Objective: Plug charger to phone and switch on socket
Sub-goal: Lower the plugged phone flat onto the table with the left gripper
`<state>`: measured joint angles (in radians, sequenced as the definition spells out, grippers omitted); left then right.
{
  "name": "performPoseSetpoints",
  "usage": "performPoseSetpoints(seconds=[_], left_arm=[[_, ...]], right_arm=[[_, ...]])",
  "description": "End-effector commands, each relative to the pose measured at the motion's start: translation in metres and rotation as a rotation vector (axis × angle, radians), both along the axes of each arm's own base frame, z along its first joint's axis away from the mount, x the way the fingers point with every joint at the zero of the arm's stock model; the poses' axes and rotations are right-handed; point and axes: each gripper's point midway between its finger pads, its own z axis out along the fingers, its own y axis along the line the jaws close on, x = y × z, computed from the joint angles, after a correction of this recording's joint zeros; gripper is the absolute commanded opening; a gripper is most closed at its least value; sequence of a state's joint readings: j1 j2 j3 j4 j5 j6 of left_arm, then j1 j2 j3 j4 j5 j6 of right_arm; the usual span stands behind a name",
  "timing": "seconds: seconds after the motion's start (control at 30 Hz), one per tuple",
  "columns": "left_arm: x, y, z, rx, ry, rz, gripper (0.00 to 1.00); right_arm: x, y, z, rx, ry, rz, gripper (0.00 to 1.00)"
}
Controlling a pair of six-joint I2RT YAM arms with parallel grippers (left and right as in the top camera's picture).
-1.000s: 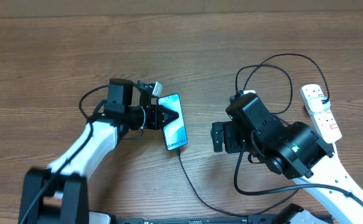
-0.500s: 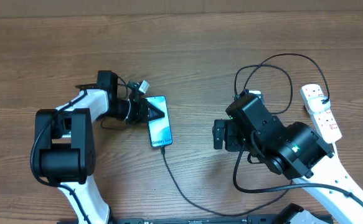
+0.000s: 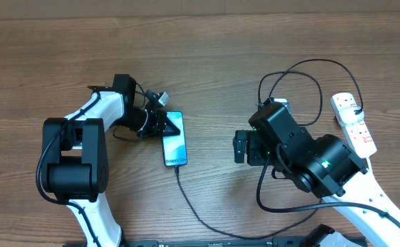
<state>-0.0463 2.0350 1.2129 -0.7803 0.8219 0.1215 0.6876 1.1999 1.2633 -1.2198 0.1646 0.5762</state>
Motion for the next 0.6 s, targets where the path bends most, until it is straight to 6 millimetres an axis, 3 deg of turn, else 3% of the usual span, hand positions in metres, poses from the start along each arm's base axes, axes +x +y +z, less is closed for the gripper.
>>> performPoseSetpoints(seconds=[0.0,0.17,0.57], left_arm=[[0.004,0.011,-0.027,0.125,0.055,0.067,0.04],[0.0,0.01,-0.04,0.193,0.078,0.094,0.04],[-0.013,0.02,-0.058,0.327,0.089,0.074,0.23]], right_arm=[[0.003,-0.002,0.004,0.003,-0.019,-0.017,1.0],[0.003,-0.002,0.005,0.004,-0.02,-0.017,1.0],[0.003,-0.002,0.005,0.0,-0.024,-0.015,1.0]])
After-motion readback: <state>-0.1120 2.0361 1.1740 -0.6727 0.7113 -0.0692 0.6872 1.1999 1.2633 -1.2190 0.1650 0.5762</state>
